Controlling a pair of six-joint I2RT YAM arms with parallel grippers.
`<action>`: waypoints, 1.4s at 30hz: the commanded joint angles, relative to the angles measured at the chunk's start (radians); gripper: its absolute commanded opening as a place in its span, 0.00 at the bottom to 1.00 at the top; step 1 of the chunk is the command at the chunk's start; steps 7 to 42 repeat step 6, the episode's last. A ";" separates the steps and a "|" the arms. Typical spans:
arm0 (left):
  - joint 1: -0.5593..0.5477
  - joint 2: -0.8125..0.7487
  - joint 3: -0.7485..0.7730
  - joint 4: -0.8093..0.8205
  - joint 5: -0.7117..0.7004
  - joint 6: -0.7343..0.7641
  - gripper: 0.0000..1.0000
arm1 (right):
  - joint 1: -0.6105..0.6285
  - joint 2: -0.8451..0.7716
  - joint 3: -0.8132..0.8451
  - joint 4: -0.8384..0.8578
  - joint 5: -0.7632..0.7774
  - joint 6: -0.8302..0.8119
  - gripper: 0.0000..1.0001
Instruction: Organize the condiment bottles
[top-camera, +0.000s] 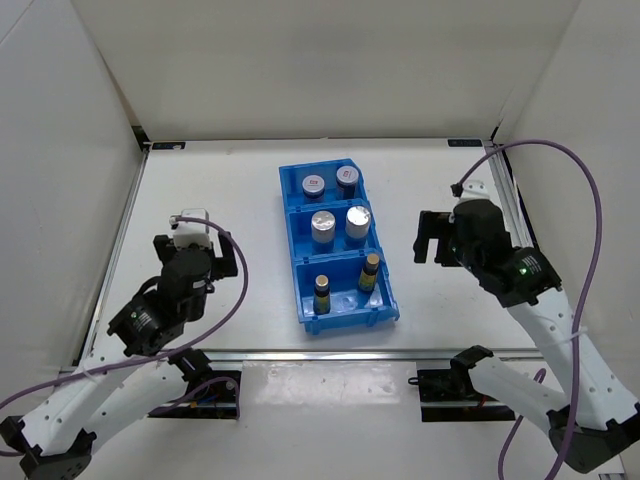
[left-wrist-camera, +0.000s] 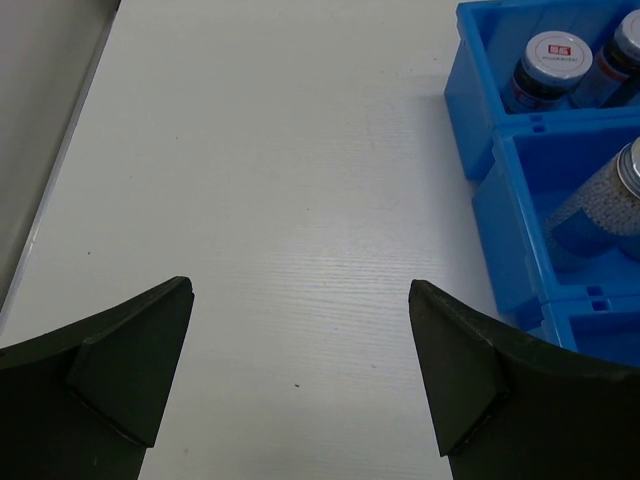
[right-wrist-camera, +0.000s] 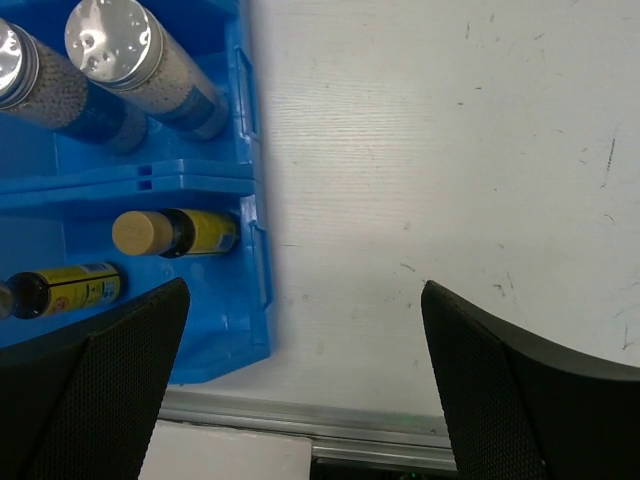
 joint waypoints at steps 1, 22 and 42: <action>-0.005 0.034 0.005 0.002 0.002 0.005 1.00 | 0.002 -0.038 0.042 -0.038 0.047 0.025 1.00; -0.005 0.043 0.005 0.002 -0.010 -0.004 1.00 | 0.002 -0.099 -0.009 -0.048 0.086 0.048 1.00; -0.005 0.043 0.005 0.002 -0.010 -0.004 1.00 | 0.002 -0.099 -0.009 -0.048 0.086 0.048 1.00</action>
